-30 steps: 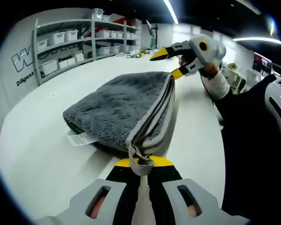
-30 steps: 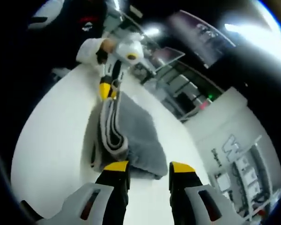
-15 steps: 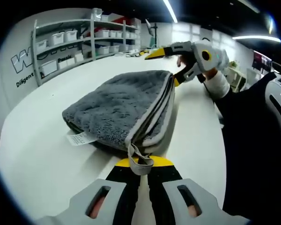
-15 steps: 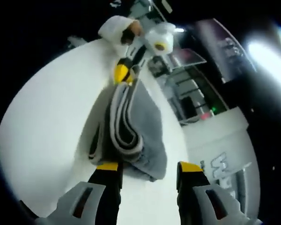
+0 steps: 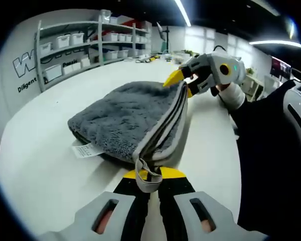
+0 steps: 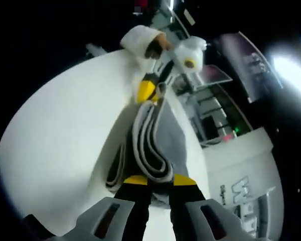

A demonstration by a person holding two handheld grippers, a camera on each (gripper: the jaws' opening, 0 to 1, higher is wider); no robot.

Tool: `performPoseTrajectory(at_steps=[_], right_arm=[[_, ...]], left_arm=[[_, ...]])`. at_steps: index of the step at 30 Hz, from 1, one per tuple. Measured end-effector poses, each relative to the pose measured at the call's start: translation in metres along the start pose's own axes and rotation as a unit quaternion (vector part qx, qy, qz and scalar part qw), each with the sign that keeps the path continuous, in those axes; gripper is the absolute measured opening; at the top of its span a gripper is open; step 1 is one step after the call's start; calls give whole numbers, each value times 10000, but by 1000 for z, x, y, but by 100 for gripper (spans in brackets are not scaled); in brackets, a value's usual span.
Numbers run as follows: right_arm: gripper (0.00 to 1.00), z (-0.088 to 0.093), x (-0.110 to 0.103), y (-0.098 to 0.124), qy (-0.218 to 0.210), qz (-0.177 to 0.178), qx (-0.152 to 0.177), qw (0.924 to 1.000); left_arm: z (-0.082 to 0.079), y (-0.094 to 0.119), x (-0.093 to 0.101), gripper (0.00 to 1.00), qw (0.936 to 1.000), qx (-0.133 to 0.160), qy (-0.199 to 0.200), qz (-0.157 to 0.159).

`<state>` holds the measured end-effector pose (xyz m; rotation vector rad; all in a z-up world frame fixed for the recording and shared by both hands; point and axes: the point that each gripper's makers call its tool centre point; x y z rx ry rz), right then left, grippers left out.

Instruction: Open the folded towel by lifting each exposed corner and separating the folded layers until the towel lies flat within the target outline without major curled edges

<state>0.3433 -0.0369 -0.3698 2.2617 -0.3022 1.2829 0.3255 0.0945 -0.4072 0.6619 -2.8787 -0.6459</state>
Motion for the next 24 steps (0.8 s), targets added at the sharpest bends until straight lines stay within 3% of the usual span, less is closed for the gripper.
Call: performPoseTrajectory(at_steps=[6, 11, 17, 24], right_arm=[[5, -2, 10, 4, -394, 234, 171, 9988], [4, -5, 18, 5, -1017, 460, 389, 9930], [3, -16, 33, 9, -2125, 766, 800, 9709], [3, -15, 43, 11, -2845, 1028, 962, 9483]], left_arm=[[0, 1, 1, 5, 10000, 16, 16, 24], [-2, 3, 2, 5, 9999, 55, -112, 59], [-5, 6, 0, 8, 9993, 145, -351, 33], [-6, 8, 2, 14, 9985, 218, -505, -20]])
Point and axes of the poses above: the point that each gripper's makers call its tool centre point, and the gripper's own axes: y roughly backward along the fingers, x roughly to its right, z roughly out of its underside, and after that the axes turned 11 degrees about x, right-handed
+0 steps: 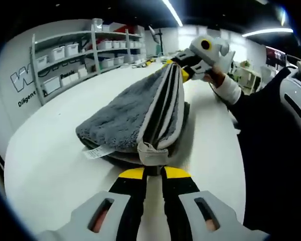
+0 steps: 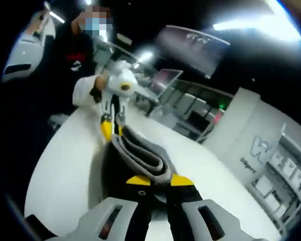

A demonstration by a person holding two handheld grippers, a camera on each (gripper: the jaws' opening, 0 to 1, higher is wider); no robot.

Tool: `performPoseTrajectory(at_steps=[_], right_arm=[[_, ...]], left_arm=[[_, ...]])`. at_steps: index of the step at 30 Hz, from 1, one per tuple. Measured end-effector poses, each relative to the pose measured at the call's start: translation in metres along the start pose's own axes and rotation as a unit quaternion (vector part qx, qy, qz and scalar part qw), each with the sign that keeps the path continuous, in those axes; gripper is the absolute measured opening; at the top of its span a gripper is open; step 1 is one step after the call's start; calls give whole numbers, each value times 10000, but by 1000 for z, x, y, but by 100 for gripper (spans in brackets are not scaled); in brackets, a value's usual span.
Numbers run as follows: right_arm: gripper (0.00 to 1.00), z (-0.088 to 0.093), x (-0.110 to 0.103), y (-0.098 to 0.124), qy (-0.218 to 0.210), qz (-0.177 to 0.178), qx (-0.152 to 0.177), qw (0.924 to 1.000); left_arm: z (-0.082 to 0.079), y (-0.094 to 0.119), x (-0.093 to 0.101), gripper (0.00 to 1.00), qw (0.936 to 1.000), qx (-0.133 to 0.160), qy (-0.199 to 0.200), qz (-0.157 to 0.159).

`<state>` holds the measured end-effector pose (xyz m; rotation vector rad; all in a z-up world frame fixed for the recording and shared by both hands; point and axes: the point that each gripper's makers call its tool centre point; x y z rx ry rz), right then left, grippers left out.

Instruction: Open the folded towel by lifting each exposed corner and separating the folded layers until the towel lies flat within the target outline without major curled edges

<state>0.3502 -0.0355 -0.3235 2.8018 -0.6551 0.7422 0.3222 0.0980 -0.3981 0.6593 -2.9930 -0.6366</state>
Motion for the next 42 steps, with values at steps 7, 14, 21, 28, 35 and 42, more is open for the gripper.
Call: performPoseTrajectory(at_steps=[7, 14, 21, 28, 35, 42], right_arm=[[3, -4, 2, -3, -564, 201, 247, 9979], [3, -1, 4, -9, -945, 316, 142, 9949], [2, -2, 10, -13, -1682, 512, 272, 9840], [2, 0, 12, -18, -2500, 616, 357, 9656], [2, 1, 17, -19, -3070, 743, 521, 9474], [2, 2, 13, -21, -3207, 747, 541, 9427]], left_arm=[[-3, 11, -8, 19, 9999, 78, 16, -98], [-11, 15, -22, 22, 9991, 292, -49, -314], [-15, 7, -32, 33, 9961, 379, -630, -483], [-30, -5, -33, 36, 9912, 654, -976, -606], [-37, -2, -44, 39, 9844, 712, -1295, -953], [-50, 1, -52, 46, 9695, 895, -1905, -1257]])
Point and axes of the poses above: the point that each gripper's makers call its tool centre point, and the gripper's own axes: y roughly backward along the fingers, x roughly to its right, z roughly out of its underside, and after that the axes turned 11 degrees about x, right-handed
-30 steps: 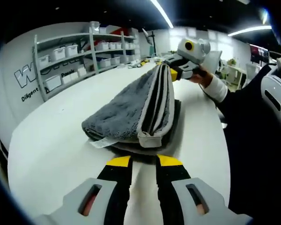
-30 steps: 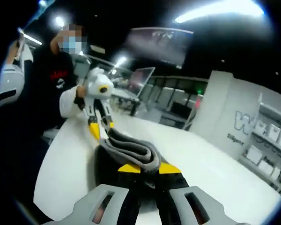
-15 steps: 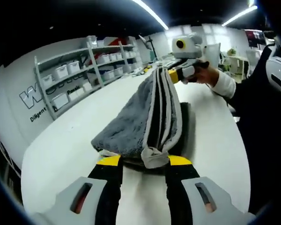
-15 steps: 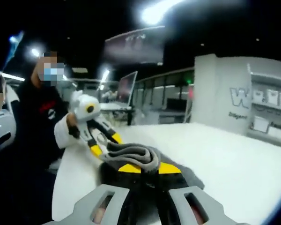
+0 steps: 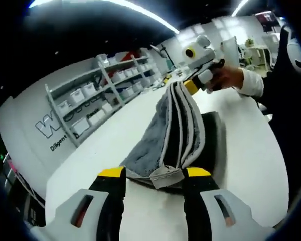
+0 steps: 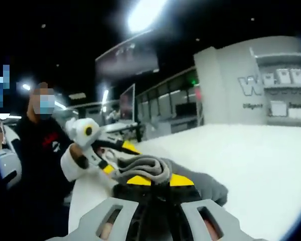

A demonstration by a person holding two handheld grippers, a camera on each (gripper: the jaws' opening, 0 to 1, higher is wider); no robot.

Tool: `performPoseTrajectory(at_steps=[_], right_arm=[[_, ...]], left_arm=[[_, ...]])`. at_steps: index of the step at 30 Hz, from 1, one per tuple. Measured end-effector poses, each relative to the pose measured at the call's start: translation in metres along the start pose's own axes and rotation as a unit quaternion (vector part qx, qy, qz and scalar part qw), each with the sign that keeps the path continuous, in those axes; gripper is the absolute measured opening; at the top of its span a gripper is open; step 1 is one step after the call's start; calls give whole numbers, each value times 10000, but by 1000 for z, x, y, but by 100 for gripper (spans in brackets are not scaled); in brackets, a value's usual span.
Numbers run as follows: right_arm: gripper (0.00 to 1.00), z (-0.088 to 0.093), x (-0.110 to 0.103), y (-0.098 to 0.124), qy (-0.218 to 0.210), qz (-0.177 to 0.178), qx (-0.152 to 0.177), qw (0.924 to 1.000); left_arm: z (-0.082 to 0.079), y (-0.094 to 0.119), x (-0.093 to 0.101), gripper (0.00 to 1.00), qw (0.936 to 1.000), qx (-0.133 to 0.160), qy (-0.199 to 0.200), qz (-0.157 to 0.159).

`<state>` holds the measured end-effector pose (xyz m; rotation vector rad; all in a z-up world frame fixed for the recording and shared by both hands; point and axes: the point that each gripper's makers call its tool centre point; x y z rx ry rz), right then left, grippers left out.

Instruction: Open the folded towel by lifting each exposed corner and separating the folded layers until the towel lies flat within the target outline without major curled edges

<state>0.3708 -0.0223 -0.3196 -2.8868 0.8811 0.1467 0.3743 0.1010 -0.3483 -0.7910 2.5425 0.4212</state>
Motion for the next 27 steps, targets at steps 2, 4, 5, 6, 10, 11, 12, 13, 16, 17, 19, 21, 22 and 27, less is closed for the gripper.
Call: performPoseTrajectory(at_steps=[2, 4, 5, 6, 10, 11, 12, 13, 16, 17, 19, 21, 22, 27], right_arm=[[2, 0, -1, 0, -91, -21, 29, 10000], [2, 0, 0, 0, -166, -17, 45, 9999], [2, 0, 0, 0, -217, -23, 69, 9997], [2, -2, 1, 1, -322, -23, 115, 9994], [2, -3, 2, 1, -500, -4, 188, 9986], [2, -3, 2, 1, -539, -2, 196, 9984], [2, -3, 3, 1, -579, 8, 212, 9981], [2, -4, 4, 2, -638, 10, 232, 9977], [2, -3, 5, 2, -719, 17, 250, 9971], [2, -3, 5, 2, -732, 22, 247, 9970], [2, -2, 6, 2, -745, 23, 254, 9969], [2, -3, 6, 1, -749, 28, 273, 9968], [2, -4, 6, 1, -719, 21, 271, 9970], [2, -8, 9, 1, -529, 21, 269, 9982]], left_arm=[[-1, -2, 3, 47, 9999, 69, -86, 71], [0, -6, 4, 47, 9999, 64, -112, 92], [0, -7, 6, 47, 9998, 69, -124, 113], [-1, -8, 7, 47, 9997, 109, -135, 143], [-2, -14, 14, 46, 9995, 171, -99, 252], [-2, -16, 15, 46, 9995, 170, -117, 247], [-2, -17, 15, 45, 9995, 169, -122, 241], [-2, -18, 15, 44, 9995, 207, -106, 231], [-4, -22, 17, 41, 9993, 287, 22, 227], [-6, -23, 16, 39, 9992, 344, 38, 198], [-7, -25, 13, 37, 9989, 423, 141, 125], [-10, -24, 11, 35, 9981, 541, 280, 75], [-10, -24, 9, 35, 9978, 558, 352, 49], [-14, -20, 2, 29, 9958, 727, 551, -72]])
Point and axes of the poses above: the point that each gripper's makers call its tool centre point, and the gripper's own axes: y roughly backward along the fingers, x roughly to its right, z roughly out of its underside, and after that the axes turned 11 degrees about x, right-handed
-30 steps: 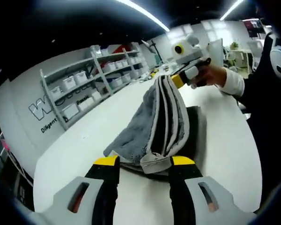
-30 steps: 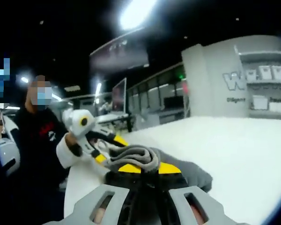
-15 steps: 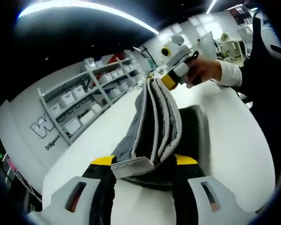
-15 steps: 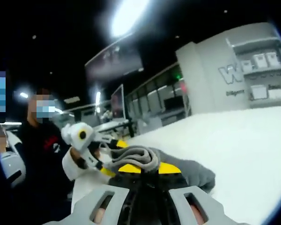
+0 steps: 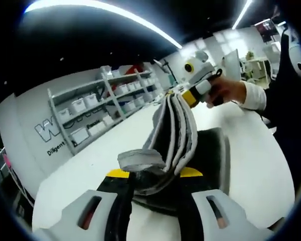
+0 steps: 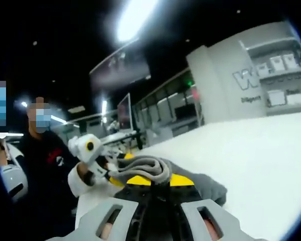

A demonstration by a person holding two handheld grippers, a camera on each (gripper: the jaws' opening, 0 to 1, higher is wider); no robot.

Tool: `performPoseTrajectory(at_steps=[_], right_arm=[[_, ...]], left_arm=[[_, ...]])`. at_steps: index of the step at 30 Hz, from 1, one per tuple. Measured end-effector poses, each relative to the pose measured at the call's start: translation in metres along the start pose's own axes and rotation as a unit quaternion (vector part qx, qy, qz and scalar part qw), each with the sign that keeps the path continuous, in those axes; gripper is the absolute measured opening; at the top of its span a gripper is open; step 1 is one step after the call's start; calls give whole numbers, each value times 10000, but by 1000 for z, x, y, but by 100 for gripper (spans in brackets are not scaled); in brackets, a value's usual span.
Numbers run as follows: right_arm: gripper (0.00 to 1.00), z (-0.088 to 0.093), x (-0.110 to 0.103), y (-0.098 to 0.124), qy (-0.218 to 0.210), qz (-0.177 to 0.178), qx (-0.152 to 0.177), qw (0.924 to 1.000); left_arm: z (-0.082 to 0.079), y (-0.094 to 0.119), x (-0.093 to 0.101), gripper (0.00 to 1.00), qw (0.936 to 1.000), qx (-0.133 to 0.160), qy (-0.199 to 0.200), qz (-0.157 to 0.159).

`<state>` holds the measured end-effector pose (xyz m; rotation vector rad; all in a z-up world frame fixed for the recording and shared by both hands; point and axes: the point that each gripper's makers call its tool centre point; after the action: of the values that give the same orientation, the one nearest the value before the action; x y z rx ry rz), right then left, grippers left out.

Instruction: Open the folded towel by lifting each exposed corner and separating the folded layers until the towel lies flat within the target outline without major curled edges

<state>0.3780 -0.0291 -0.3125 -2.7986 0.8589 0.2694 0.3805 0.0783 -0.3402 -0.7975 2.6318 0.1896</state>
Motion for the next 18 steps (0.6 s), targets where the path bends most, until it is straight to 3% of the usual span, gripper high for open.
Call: performPoseTrajectory(at_steps=[7, 15, 18], right_arm=[[2, -2, 2, -3, 381, -44, -54, 9992], [3, -9, 8, -5, 1033, -87, -180, 9944], [3, -9, 12, -7, 1292, -94, -244, 9913]], left_arm=[[-3, -1, -12, 26, 9995, 104, 279, -89], [-10, -6, -32, 21, 9972, 339, 637, -171], [-7, -11, -33, 20, 9973, 292, 650, -155]])
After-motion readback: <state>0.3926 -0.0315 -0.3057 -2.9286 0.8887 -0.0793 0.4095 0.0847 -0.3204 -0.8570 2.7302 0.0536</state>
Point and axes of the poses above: the point that each gripper's makers call its tool centre point, and the gripper's own axes: y roughly backward along the fingers, x roughly to its right, z roughly out of its underside, and after that the axes turned 11 degrees about x, right-handed
